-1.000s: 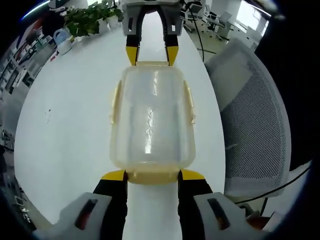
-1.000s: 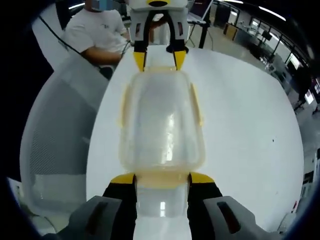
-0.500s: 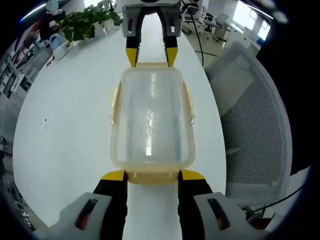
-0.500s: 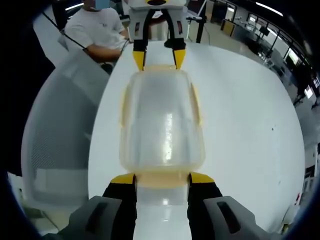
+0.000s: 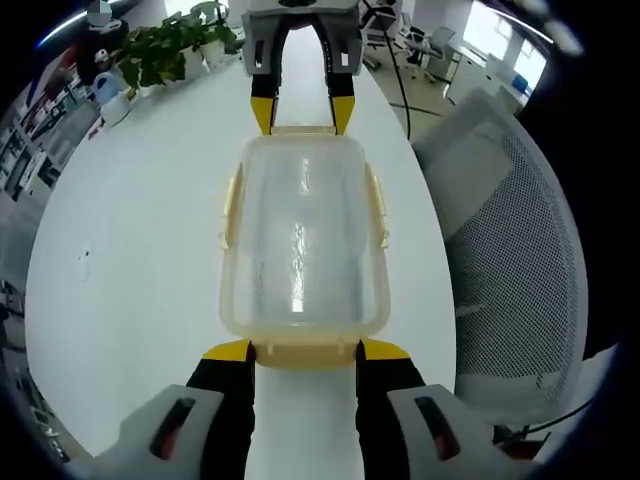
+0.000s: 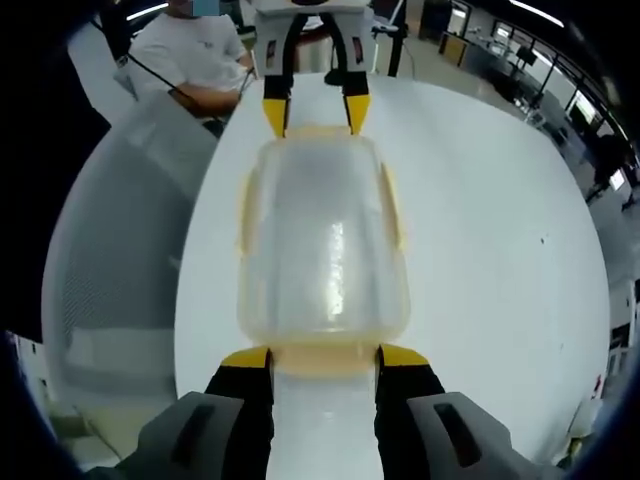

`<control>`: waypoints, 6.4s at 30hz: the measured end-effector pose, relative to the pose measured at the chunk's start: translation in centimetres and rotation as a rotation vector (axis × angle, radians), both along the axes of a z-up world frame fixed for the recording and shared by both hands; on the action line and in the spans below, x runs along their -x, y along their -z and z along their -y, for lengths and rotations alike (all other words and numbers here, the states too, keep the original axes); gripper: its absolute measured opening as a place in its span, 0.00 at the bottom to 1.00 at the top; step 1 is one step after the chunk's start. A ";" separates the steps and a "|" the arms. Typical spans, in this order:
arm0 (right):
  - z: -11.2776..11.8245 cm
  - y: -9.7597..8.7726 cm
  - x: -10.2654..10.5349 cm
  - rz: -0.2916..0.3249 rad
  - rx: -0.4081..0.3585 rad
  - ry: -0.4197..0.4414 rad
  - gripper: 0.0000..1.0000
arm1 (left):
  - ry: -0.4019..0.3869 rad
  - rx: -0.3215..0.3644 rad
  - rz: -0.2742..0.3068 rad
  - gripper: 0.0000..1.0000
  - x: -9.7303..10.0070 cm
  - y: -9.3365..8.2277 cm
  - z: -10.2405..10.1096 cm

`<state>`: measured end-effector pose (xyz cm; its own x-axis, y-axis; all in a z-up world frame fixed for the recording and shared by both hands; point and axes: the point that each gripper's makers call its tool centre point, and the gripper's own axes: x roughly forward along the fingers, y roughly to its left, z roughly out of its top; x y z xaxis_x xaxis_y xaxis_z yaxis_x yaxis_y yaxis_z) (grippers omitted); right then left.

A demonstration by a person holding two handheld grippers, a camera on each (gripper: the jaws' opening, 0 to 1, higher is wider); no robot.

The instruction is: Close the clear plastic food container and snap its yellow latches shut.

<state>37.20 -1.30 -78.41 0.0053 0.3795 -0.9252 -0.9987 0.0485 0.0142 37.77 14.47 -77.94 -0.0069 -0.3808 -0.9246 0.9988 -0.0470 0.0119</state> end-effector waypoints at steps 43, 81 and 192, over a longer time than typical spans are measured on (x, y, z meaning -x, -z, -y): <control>5.4 0.9 -0.1 -0.010 0.051 0.010 0.38 | 0.004 -0.007 -0.023 0.38 -0.1 1.4 5.3; 6.1 1.8 0.1 -0.006 0.066 0.016 0.38 | 0.022 -0.050 0.001 0.38 -0.1 1.7 5.9; 6.5 0.1 -1.7 -0.329 -0.150 0.808 0.45 | -0.955 0.146 -0.473 0.50 -0.9 0.5 5.2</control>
